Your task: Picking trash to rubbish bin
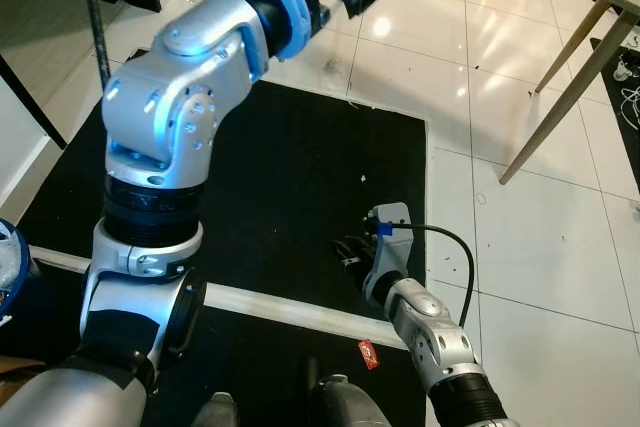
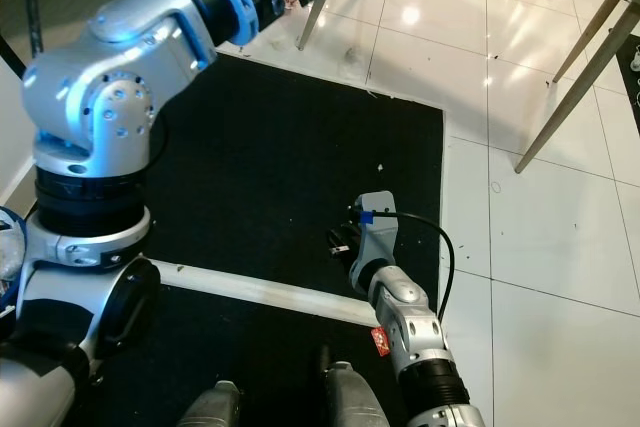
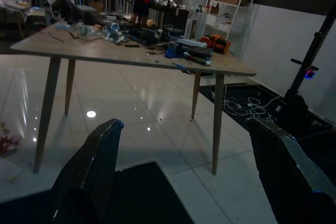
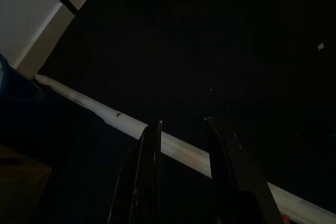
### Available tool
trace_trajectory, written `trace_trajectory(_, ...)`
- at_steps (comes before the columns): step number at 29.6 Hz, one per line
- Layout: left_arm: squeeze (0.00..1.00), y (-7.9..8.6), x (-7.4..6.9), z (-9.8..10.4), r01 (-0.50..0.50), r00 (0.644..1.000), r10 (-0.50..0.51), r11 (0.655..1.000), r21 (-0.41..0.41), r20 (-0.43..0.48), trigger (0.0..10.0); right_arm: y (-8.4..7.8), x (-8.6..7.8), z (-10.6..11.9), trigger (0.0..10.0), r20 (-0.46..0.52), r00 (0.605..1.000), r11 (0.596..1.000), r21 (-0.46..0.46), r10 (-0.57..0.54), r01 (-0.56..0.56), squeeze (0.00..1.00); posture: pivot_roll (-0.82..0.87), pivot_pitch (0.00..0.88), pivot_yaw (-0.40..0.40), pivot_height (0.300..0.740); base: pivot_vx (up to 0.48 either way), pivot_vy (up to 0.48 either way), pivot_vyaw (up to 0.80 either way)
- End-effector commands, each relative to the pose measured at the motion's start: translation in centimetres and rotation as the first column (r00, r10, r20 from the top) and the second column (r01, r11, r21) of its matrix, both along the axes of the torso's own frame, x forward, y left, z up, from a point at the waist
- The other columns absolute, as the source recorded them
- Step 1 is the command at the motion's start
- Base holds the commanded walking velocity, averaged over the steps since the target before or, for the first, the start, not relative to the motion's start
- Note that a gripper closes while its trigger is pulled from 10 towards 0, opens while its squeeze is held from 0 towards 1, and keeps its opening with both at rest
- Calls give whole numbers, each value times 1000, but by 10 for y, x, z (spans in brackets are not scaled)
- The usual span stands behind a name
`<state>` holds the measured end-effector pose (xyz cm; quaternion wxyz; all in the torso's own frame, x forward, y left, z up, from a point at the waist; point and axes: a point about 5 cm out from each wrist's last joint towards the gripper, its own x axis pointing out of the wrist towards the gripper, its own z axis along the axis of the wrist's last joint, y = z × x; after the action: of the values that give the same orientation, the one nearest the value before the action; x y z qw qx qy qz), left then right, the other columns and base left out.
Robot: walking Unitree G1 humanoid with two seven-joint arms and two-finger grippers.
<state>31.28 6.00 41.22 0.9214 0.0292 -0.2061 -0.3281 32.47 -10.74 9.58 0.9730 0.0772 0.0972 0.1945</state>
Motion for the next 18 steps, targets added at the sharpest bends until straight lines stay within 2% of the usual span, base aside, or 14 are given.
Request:
trace_trajectory(1, 0, -4, -4, 6, 6, 999, -7, 1000, 18, 37, 10000, -3, -6, -9, 10000, -33, 999, 1000, -15, -5, 4, 0, 107, 361, -126, 740, 0, 0, 0)
trace_trajectory(6, 0, 6, -6, -1, -16, 1000, 16, 1000, 13, 4, 10000, -6, -7, -9, 10000, -31, 999, 1000, -17, -10, 10, 0, 103, 364, -116, 740, 0, 0, 0)
trace_trajectory(7, 0, 13, -2, -19, -43, 998, 44, 999, 24, -49, 10000, -8, -8, -9, 10000, -31, 999, 1000, -17, -16, 15, 0, 104, 362, -111, 740, 0, 0, 0)
trace_trajectory(8, 0, 13, -2, -19, -43, 998, 44, 999, 24, -49, 10000, -8, -8, -9, 10000, -31, 999, 1000, -17, -16, 15, 0, 104, 362, -111, 740, 0, 0, 0)
trace_trajectory(9, 0, 23, 4, -42, -97, 989, 102, 994, 47, -106, 10000, -9, -8, -10, 10000, -31, 999, 1000, -17, -21, 21, 0, 95, 359, -112, 740, 0, 0, 0)
trace_trajectory(10, 0, 37, 11, -74, -163, 968, 175, 983, 80, -182, 10000, -10, -9, -10, 10000, -32, 999, 999, -18, -27, 26, 0, 87, 356, -108, 740, 0, 0, 0)
trace_trajectory(11, 0, 47, 13, -95, -202, 947, 222, 974, 105, -231, 10000, -11, -10, -10, 10000, -32, 999, 999, -18, -30, 30, 0, 84, 352, -106, 740, 0, 0, 0)
trace_trajectory(12, 0, 61, 17, -125, -285, 900, 311, 950, 130, -304, 10000, -11, -11, -10, 10000, -31, 999, 999, -16, -38, 37, 0, 78, 352, -102, 740, 0, 0, 0)
trace_trajectory(13, 0, 61, 17, -125, -285, 900, 311, 950, 130, -304, 10000, -11, -11, -10, 10000, -31, 999, 999, -16, -38, 37, 0, 78, 352, -102, 740, 0, 0, 0)
trace_trajectory(14, 0, 75, 19, -152, -360, 847, 397, 918, 168, -352, 10000, -11, -12, -10, 10000, -30, 999, 999, -16, -43, 43, 0, 72, 338, -100, 740, 0, 0, 0)
trace_trajectory(15, 0, 87, 18, -173, -427, 792, 457, 889, 167, -404, 10000, -11, -12, -11, 10000, -31, 998, 999, -15, -49, 49, 0, 62, 319, -92, 740, 0, 0, 0)
trace_trajectory(16, 0, 87, 18, -173, -427, 792, 457, 889, 167, -404, 10000, -11, -12, -11, 10000, -31, 998, 999, -15, -49, 49, 0, 62, 319, -92, 740, 0, 0, 0)
trace_trajectory(17, 0, 96, 16, -190, -476, 747, 486, 868, 145, -454, 10000, -12, -13, -11, 10000, -32, 998, 998, -13, -57, 56, 0, 59, 306, -92, 740, 0, 0, 0)
trace_trajectory(18, 0, 96, 16, -190, -476, 747, 486, 868, 145, -454, 10000, -12, -13, -11, 10000, -32, 998, 998, -13, -57, 56, 0, 59, 306, -92, 740, 0, 0, 0)
